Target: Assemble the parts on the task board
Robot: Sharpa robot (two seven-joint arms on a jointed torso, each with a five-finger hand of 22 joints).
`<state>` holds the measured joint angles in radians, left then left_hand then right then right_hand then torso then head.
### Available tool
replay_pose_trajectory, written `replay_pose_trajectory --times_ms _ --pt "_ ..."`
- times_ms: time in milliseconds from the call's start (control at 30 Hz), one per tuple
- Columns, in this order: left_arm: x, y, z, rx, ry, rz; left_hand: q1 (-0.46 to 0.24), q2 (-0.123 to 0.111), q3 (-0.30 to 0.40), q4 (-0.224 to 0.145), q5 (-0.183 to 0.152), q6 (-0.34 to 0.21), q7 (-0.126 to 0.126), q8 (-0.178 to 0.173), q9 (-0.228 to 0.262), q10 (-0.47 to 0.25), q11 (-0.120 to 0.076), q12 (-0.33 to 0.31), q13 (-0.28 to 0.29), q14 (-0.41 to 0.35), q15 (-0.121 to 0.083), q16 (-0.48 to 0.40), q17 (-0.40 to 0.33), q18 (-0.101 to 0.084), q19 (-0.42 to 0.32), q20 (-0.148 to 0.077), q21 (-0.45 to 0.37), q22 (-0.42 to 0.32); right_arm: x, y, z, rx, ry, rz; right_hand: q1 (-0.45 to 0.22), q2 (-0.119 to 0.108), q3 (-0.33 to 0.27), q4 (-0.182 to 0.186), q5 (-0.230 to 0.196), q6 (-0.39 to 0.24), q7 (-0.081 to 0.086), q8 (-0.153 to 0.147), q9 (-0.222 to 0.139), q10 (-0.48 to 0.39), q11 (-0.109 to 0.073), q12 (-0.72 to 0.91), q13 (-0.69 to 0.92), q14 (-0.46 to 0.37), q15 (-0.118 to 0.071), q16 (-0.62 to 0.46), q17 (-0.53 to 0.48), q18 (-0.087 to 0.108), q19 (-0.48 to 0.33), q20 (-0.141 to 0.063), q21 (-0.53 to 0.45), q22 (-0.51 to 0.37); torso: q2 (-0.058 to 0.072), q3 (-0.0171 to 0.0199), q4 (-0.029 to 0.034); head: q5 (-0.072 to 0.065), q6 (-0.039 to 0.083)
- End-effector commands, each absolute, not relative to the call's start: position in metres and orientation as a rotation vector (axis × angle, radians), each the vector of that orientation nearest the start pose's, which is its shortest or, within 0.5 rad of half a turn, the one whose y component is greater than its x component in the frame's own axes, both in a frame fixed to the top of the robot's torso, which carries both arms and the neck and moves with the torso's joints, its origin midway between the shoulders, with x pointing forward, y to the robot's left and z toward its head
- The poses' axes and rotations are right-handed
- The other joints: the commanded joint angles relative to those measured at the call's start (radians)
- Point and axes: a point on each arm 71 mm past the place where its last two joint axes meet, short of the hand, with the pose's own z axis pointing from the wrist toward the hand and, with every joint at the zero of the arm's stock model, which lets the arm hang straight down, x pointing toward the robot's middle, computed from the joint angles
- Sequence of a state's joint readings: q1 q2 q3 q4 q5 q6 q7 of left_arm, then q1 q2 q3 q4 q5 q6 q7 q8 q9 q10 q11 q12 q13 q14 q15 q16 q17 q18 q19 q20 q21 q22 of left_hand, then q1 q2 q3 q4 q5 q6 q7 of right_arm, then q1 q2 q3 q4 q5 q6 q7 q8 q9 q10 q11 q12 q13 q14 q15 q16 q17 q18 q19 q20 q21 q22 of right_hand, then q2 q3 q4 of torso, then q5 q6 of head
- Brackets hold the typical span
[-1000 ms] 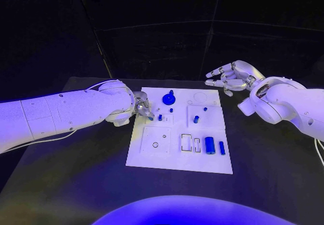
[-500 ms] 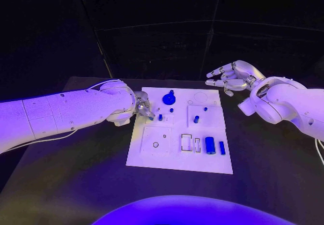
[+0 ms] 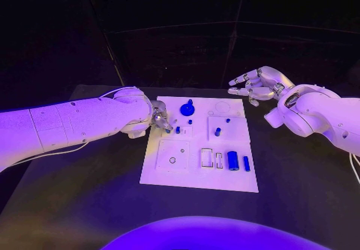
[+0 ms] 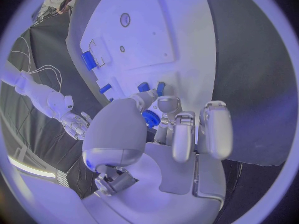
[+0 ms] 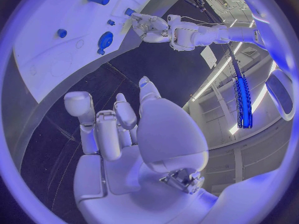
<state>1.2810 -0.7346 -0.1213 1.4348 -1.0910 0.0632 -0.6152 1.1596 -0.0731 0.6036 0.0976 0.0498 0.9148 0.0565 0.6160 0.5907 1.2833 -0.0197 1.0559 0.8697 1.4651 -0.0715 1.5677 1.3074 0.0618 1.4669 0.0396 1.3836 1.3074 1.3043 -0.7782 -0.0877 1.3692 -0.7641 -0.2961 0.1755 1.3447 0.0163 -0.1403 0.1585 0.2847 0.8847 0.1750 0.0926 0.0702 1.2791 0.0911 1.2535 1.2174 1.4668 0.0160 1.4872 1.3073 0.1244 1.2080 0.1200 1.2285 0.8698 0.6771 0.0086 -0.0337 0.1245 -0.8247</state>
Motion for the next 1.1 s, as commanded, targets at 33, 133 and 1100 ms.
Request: replay_pose_trajectory --times_ms 33,133,1100 --pt "0.4958 0.1982 -0.2237 -0.176 2.315 -0.234 -0.010 0.003 0.124 -0.119 0.002 0.003 -0.008 0.007 0.001 0.012 -0.005 0.009 0.008 0.106 -0.009 0.003 0.263 -0.007 0.006 -0.008 0.002 0.045 0.5245 -0.2101 -0.1531 0.332 1.629 1.090 0.000 0.010 -0.006 -0.002 0.006 0.000 0.003 0.002 -0.001 -0.003 0.000 0.003 0.001 0.064 -0.003 -0.004 0.100 0.006 -0.003 0.000 -0.006 -0.002 0.000 -0.0003 0.0003 -0.001 -0.001" --pt "0.4965 0.1982 -0.2239 -0.179 2.314 -0.229 -0.012 0.002 0.123 -0.118 0.002 0.005 -0.009 0.009 0.002 0.013 -0.005 0.010 0.009 0.106 -0.009 0.003 0.263 -0.007 0.006 -0.009 0.002 0.045 0.5244 -0.2103 -0.1531 0.333 1.628 1.089 0.000 0.010 -0.006 -0.002 0.006 0.000 0.003 0.002 -0.001 -0.003 0.000 0.003 0.001 0.064 -0.003 -0.004 0.100 0.006 -0.003 0.000 -0.006 -0.002 0.000 -0.0009 0.0012 -0.003 -0.001" --pt "0.5026 0.2058 -0.2226 -0.232 2.272 -0.214 -0.181 -0.063 -0.156 0.038 0.001 0.035 -0.025 0.040 -0.002 0.009 -0.018 0.014 -0.008 0.106 -0.023 0.003 0.263 -0.008 0.010 -0.023 -0.001 0.051 0.5244 -0.2114 -0.1527 0.335 1.622 1.086 0.000 0.010 -0.010 0.000 0.006 -0.001 0.003 0.002 -0.002 -0.007 0.000 -0.001 -0.004 0.064 -0.003 -0.006 0.097 0.007 -0.004 0.000 -0.009 -0.006 0.000 -0.0008 0.0011 -0.004 -0.002"
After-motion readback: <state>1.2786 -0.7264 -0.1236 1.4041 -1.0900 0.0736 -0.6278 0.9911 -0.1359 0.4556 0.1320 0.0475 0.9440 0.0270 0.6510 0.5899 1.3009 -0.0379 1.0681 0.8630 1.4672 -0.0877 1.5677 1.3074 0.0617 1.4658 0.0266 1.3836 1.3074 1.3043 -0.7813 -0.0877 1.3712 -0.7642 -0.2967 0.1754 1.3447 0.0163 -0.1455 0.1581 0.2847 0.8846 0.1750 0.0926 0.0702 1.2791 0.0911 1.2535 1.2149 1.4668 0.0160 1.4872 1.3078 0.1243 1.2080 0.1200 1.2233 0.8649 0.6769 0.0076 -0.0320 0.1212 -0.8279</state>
